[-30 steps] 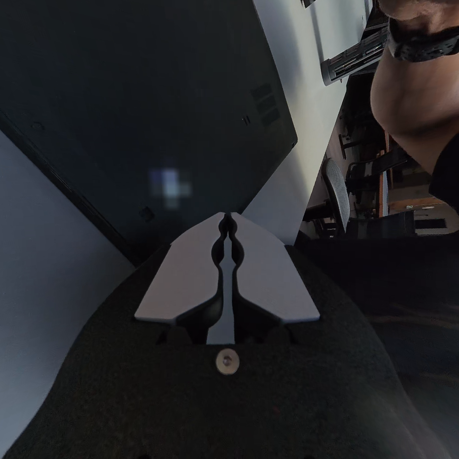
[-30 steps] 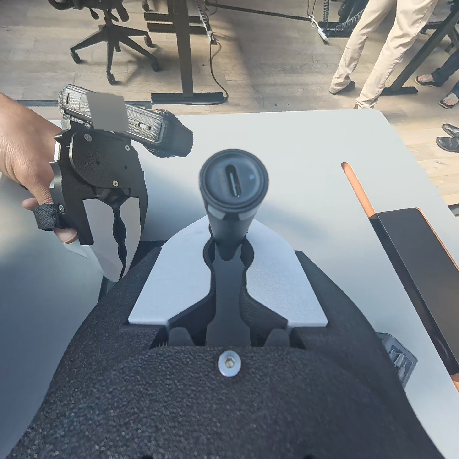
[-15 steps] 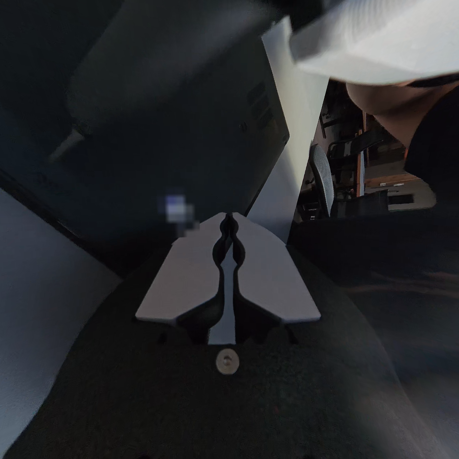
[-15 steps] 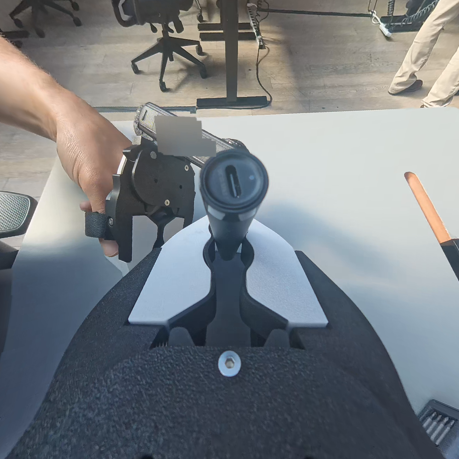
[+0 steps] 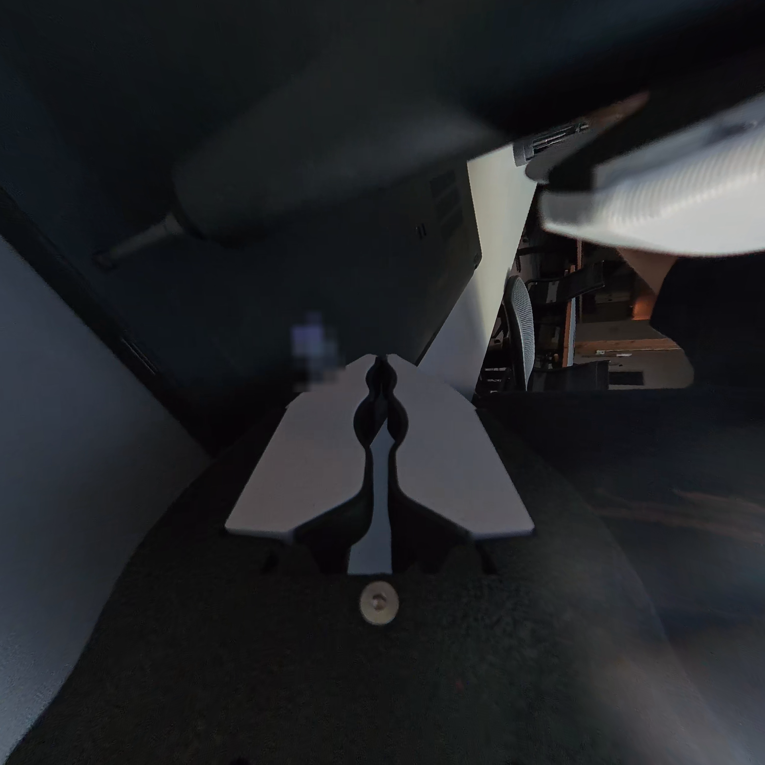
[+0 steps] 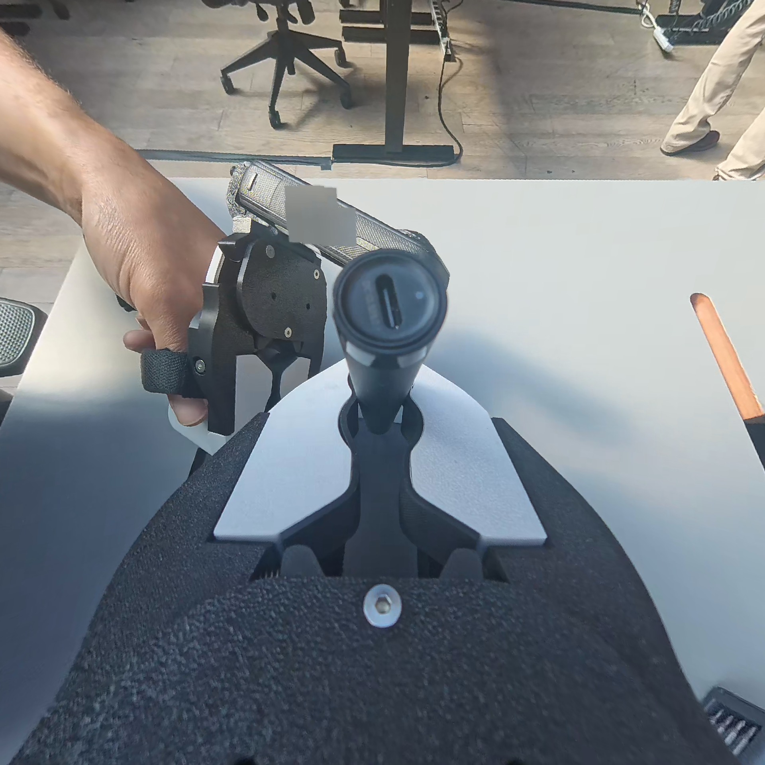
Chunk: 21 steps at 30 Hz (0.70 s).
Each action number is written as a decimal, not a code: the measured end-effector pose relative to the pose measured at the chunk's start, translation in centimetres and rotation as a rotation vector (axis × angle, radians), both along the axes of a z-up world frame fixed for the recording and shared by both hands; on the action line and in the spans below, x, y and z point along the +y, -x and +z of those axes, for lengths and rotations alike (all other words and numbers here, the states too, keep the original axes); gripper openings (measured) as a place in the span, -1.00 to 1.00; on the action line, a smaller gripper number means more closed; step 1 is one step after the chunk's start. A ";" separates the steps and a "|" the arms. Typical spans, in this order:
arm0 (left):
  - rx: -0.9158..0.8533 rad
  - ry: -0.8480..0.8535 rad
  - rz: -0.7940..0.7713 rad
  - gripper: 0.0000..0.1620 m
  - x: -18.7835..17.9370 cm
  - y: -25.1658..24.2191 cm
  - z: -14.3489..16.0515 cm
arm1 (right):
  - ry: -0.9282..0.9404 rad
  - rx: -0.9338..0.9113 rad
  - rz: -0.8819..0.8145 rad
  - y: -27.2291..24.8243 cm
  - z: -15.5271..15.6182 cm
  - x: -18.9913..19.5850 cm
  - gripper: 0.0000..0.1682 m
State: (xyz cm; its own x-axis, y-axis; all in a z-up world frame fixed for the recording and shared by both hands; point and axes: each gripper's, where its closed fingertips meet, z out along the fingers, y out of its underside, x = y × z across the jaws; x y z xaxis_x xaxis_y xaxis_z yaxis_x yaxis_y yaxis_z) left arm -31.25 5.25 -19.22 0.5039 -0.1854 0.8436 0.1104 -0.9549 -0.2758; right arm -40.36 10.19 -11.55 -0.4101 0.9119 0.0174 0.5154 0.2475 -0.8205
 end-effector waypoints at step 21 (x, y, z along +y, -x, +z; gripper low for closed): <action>0.035 0.037 0.039 -1.00 0.4 0.1 -0.3 | -0.038 -0.037 0.010 0.2 -0.6 -0.3 -0.81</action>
State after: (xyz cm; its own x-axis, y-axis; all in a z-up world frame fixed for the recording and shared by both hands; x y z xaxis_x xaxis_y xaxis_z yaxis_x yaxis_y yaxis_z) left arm -31.37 5.68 -19.51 0.5393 -0.1337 0.8314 0.1391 -0.9596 -0.2445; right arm -40.59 9.92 -12.19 -0.4207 0.9065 0.0364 0.5427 0.2836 -0.7906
